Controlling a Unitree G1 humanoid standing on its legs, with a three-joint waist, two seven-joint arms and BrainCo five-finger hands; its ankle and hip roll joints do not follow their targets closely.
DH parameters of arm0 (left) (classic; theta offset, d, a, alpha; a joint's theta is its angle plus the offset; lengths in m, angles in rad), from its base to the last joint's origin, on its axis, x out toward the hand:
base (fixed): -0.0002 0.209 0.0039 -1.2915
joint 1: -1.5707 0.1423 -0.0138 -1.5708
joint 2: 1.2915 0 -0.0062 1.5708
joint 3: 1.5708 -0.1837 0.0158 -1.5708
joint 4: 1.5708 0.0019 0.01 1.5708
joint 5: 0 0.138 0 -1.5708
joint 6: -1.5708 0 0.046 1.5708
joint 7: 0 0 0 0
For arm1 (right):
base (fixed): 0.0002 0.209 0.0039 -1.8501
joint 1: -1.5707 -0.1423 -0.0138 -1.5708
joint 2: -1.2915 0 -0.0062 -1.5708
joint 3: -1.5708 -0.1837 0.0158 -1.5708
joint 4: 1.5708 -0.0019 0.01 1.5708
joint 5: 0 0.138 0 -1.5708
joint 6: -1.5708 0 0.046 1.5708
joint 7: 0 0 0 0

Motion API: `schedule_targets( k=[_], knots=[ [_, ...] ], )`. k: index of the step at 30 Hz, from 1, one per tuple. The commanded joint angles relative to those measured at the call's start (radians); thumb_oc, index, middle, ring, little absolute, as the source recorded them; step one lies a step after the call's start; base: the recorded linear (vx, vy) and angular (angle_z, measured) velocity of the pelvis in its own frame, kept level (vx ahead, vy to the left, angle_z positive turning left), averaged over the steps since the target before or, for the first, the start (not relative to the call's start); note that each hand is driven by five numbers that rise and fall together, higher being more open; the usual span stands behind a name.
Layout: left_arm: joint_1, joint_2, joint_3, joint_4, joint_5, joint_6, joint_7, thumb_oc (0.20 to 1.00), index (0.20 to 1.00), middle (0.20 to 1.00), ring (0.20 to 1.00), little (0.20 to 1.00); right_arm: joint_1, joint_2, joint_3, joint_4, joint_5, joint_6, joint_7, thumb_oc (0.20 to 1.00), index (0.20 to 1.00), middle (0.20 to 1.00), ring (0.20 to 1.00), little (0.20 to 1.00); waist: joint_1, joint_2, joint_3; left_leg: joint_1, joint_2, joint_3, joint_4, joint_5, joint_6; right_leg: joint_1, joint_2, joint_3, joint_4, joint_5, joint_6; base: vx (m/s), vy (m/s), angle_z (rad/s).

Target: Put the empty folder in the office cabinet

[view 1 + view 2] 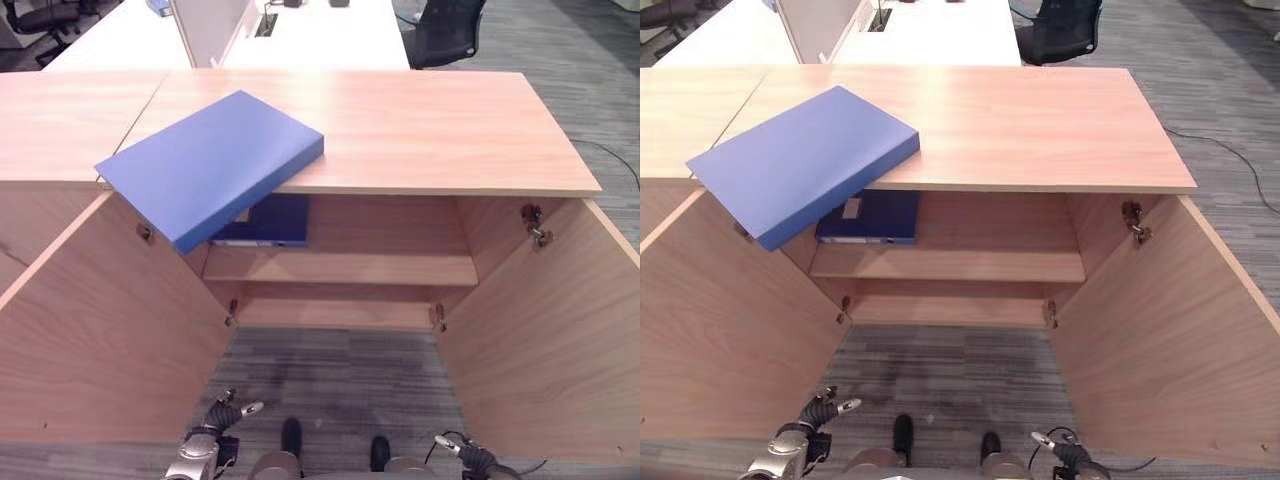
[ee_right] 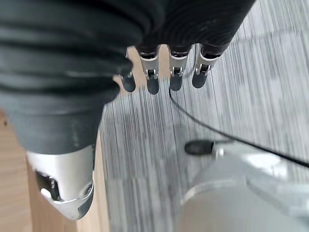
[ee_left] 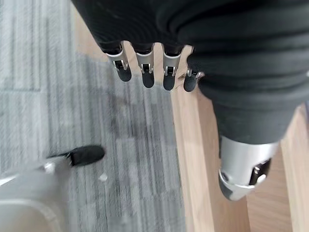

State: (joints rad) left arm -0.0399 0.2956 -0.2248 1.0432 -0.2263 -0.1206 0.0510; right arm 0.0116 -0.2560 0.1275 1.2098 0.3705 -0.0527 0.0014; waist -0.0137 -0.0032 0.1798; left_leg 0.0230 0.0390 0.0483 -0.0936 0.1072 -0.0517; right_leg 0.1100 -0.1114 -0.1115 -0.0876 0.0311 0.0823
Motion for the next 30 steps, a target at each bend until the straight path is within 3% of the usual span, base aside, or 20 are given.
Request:
schedule_targets(
  k=[1, 17, 19, 23, 26, 30],
  knots=[
    [-0.033, 0.01, 0.018, -0.012, 0.014, -0.025, 0.004, 1.0, 1.0, 1.0, 1.0, 1.0, -0.033, -0.035, 0.036, -0.013, -0.02, 0.001, 0.001, 1.0, 1.0, 1.0, 1.0, 1.0, 0.023, -0.011, 0.02, 0.024, 0.048, -0.019, 0.023, -0.084, -0.06, 0.004, -0.062, 0.049, 0.042, -0.056, 0.085, 0.04, 0.063, -0.13],
    [-0.033, 0.039, 0.019, -0.126, 0.019, -0.038, 0.01, 1.0, 1.0, 1.0, 1.0, 1.0, -0.041, -0.045, 0.012, -0.017, -0.031, 0.006, 0.007, 1.0, 1.0, 1.0, 1.0, 1.0, 0.028, -0.018, 0.006, 0.067, 0.026, 0.016, 0.02, -0.126, -0.035, -0.018, -0.105, 0.044, 0.057, -0.015, 0.132, 0.01, 0.044, -0.09],
    [-0.032, 0.042, 0.015, -0.127, 0.024, -0.036, 0.005, 1.0, 1.0, 1.0, 1.0, 1.0, -0.042, -0.043, 0.003, -0.016, -0.024, 0.007, 0.009, 1.0, 1.0, 1.0, 1.0, 1.0, 0.028, -0.019, 0.007, 0.067, 0.022, 0.019, 0.019, -0.13, -0.026, -0.048, -0.111, 0.051, 0.111, -0.018, 0.138, -0.05, 0.096, -0.06],
    [-0.042, 0.049, 0.011, -0.122, 0.03, -0.031, -0.001, 1.0, 1.0, 1.0, 1.0, 1.0, -0.066, -0.037, 0.014, -0.021, -0.021, 0.004, 0.008, 1.0, 1.0, 1.0, 1.0, 1.0, 0.023, -0.001, 0.047, 0.07, 0.03, 0.033, 0.006, -0.126, -0.008, -0.176, -0.087, 0.031, 0.331, -0.008, 0.17, -0.12, 0.102, -0.2],
    [-0.052, 0.05, 0.012, -0.079, 0.044, -0.027, -0.002, 1.0, 1.0, 1.0, 1.0, 1.0, -0.064, -0.035, 0.019, -0.011, -0.031, 0.008, 0.01, 1.0, 1.0, 1.0, 1.0, 1.0, 0.005, 0.002, 0.051, 0.088, 0.018, 0.031, 0.006, -0.139, -0.012, -0.187, -0.087, -0.005, 0.267, -0.007, 0.161, 0.08, 0.026, -0.32],
    [-0.046, 0.034, 0.016, -0.093, 0.02, -0.037, -0.004, 1.0, 1.0, 1.0, 1.0, 1.0, -0.035, -0.036, 0.032, -0.011, -0.043, 0.004, 0.01, 1.0, 1.0, 1.0, 1.0, 1.0, -0.002, -0.008, 0.031, 0.097, 0.005, 0.025, 0.006, -0.14, -0.017, -0.131, -0.074, 0.043, 0.128, 0.003, 0.113, 0.09, -0.058, 0.21]
  ],
)
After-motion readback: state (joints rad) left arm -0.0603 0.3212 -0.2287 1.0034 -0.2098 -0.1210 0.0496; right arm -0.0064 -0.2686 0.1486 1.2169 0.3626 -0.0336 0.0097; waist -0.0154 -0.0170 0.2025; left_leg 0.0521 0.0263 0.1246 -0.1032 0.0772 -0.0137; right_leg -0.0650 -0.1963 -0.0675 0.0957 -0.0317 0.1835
